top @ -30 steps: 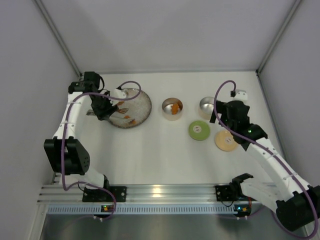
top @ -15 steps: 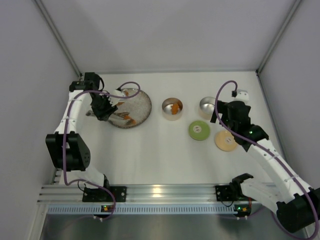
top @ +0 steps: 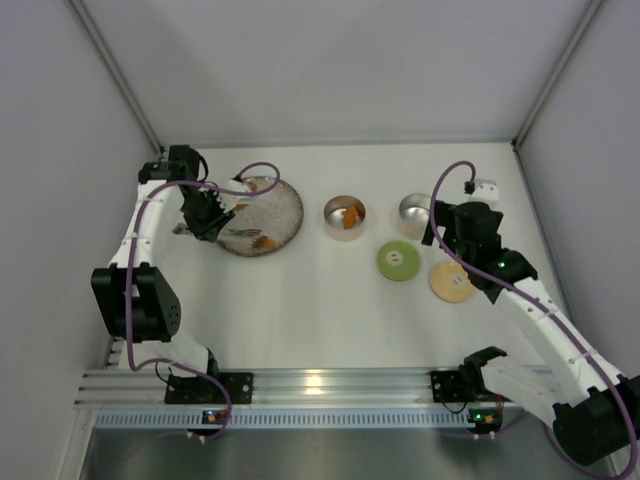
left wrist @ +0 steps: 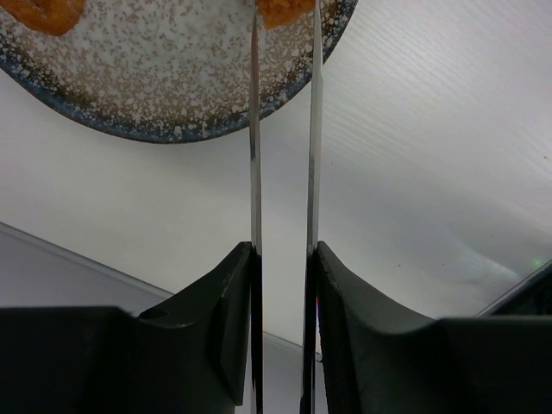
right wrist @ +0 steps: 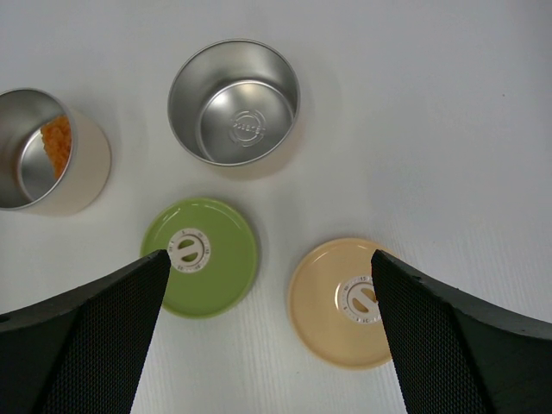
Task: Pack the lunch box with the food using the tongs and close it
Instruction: Pick up the fake food from the plate.
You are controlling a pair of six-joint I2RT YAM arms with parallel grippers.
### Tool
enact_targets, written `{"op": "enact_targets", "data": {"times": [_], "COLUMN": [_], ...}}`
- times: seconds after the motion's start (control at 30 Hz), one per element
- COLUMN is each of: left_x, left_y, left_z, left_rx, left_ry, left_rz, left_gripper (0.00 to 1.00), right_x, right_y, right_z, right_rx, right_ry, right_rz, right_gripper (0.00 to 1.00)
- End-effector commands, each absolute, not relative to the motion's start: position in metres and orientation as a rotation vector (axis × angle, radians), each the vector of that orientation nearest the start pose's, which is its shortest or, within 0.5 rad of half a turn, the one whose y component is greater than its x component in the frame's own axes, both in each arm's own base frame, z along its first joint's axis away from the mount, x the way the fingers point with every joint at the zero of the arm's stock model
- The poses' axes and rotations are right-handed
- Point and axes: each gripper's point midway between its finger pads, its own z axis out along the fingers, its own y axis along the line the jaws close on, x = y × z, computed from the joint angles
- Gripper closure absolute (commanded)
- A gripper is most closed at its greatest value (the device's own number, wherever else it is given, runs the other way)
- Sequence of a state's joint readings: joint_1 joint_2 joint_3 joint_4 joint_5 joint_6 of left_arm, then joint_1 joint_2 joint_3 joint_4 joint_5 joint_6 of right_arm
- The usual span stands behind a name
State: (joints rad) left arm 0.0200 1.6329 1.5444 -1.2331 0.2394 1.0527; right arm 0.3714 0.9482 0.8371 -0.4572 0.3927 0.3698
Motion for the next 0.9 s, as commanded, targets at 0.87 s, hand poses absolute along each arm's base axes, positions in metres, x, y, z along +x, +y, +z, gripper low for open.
{"op": "enact_targets", "data": {"times": [0.87], "left_x": [0.374], "left_y": [-0.143], "left_z": [0.264], "left_rx": [0.940], "left_ry": [2.198], "left_rz": [-0.269], "left_gripper": [1.00], "right_x": [0.306], "right_y": [0.066], "right_z": [0.218], "right_rx": [0.223], "right_ry": [2.026], "right_rz": [0.055], "right_gripper": [0.01]}}
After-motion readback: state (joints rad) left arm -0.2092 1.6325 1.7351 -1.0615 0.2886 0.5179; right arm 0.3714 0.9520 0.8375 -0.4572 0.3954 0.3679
